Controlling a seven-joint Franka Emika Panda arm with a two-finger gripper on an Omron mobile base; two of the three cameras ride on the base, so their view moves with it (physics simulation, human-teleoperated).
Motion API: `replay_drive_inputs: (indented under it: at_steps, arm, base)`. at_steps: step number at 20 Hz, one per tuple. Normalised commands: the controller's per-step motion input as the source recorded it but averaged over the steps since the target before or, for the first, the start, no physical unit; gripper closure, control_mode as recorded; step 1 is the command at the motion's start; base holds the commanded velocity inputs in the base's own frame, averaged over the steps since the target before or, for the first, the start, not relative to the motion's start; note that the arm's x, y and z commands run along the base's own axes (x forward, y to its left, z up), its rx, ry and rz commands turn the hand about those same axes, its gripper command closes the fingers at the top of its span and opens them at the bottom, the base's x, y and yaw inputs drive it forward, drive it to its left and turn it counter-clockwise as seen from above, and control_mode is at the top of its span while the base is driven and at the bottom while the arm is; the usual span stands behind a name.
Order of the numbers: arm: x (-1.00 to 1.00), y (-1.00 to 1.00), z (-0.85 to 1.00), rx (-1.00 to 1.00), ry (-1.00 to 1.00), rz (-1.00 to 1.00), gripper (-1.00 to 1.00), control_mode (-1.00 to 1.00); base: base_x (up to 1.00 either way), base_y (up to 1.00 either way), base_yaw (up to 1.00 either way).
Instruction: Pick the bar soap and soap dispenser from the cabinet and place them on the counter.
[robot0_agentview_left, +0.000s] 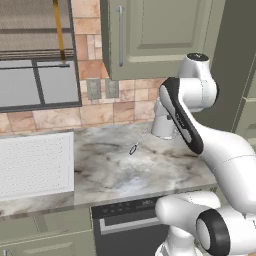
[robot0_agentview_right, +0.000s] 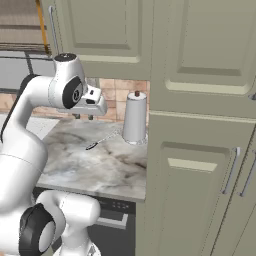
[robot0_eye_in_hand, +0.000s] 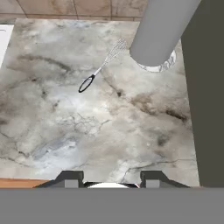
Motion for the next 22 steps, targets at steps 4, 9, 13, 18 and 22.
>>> replay_drive_inputs:
  at_steps: [4, 9, 13, 18, 22]
  arm:
    - [-0.08, 0.0, 0.0, 0.0, -0.05, 0.0, -1.0, -1.0]
    - [-0.3, 0.09, 0.04, 0.0, -0.16, 0.0, -1.0, -1.0]
    - [-0.4, 0.24, 0.29, 0.0, -0.25, 0.0, -1.0, -1.0]
    - [-0.47, 0.18, 0.43, 0.0, -0.3, 0.0, -1.0, -1.0]
    - [-0.49, 0.03, 0.48, 0.0, -0.24, 0.0, -1.0, -1.0]
  base:
    - [0.0, 0.0, 0.0]
    - [0.0, 0.0, 0.0]
    - [0.0, 0.0, 0.0]
    - [0.0, 0.0, 0.0]
    - [0.0, 0.0, 0.0]
